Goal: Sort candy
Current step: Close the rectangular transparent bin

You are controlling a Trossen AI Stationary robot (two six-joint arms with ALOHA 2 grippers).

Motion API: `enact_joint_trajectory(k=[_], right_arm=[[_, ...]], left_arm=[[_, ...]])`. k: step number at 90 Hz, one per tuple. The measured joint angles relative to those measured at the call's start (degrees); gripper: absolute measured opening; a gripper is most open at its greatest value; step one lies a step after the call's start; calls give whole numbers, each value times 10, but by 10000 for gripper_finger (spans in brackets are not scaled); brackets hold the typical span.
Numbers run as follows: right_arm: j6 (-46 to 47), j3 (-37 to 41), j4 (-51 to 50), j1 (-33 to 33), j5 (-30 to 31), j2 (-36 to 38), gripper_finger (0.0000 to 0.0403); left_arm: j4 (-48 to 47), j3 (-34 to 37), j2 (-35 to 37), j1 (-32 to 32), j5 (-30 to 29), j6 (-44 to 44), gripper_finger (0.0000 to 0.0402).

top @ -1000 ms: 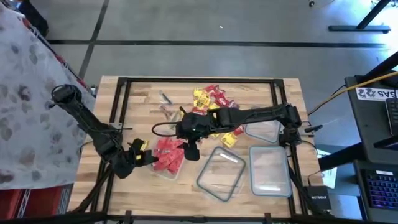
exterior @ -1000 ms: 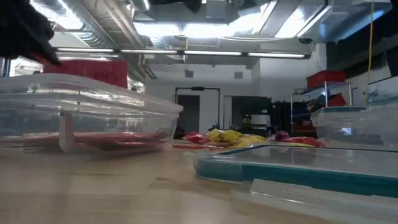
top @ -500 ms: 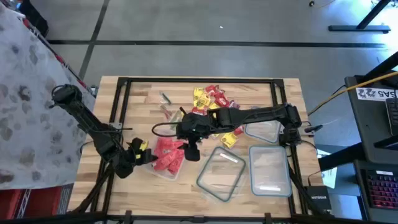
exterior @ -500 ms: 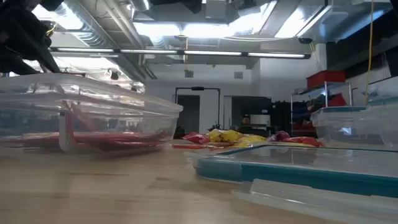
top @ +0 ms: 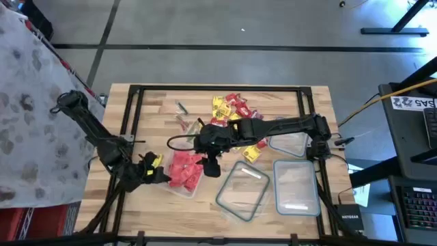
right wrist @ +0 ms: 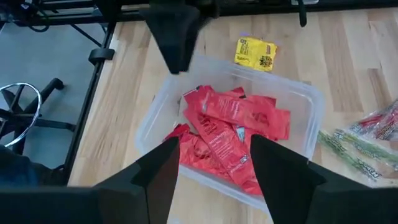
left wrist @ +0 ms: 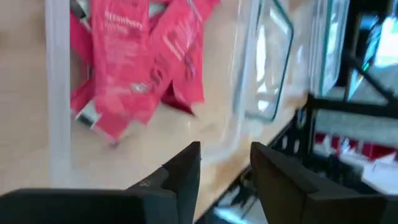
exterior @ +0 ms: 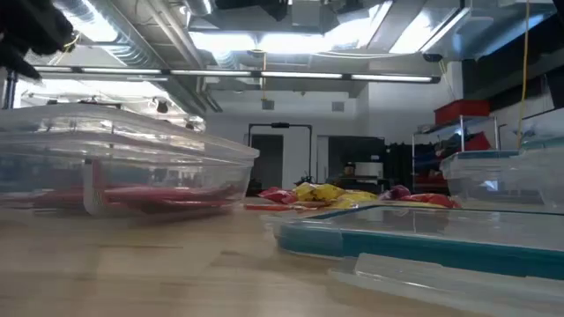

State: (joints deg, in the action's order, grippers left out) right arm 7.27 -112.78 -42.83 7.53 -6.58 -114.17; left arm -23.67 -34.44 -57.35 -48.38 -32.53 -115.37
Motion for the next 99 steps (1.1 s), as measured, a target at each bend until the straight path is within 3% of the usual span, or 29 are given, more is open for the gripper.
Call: enact_joint_trajectory(k=[24, 44, 68, 80, 99], right_arm=[[-2, 0, 61, 0, -10, -2, 186], [-2, -18, 65, 0, -20, 2, 186], [-3, -47, 111, 0, -20, 3, 186], [-2, -50, 102, 0, -19, 3, 186], [0, -50, -11, 0, 4, 3, 186]], left_arm=[[-135, -90, -1, -9, 53, -1, 88], [-348, -163, -2, -26, 96, -38, 68], [-548, -159, -11, -26, 186, -48, 56], [-570, -128, -18, -25, 180, -50, 56], [-486, -68, -27, -25, 174, -69, 55]])
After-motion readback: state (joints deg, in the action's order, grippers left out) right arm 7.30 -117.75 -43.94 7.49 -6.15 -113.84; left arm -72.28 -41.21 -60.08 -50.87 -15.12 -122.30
